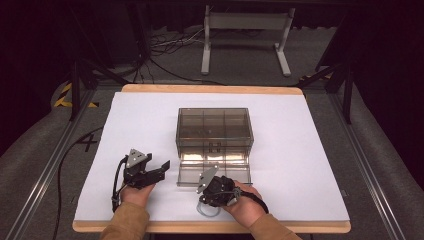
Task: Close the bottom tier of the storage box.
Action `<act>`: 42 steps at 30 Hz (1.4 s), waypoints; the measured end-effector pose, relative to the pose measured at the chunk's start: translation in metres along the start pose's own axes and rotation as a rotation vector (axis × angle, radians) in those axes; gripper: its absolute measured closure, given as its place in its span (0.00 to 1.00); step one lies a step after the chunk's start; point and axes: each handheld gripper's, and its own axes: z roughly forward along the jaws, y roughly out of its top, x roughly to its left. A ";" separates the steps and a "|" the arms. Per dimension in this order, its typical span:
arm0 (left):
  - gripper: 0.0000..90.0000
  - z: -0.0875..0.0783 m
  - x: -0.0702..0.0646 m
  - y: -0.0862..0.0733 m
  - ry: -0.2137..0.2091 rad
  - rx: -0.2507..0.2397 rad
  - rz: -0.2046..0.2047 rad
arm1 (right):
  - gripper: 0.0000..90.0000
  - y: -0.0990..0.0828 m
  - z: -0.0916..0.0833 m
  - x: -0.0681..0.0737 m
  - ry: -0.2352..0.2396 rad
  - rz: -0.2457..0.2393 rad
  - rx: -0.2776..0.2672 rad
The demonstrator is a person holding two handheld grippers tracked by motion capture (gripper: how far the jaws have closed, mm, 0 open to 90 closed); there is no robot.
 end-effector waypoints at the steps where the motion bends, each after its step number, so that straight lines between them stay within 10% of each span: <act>1: 0.27 0.000 0.000 0.000 0.000 0.000 0.000 | 0.99 0.000 0.000 0.001 0.001 0.003 0.004; 42: 0.27 0.000 0.000 0.000 0.000 0.000 0.000 | 0.99 0.024 -0.054 -0.010 -0.116 0.027 -0.087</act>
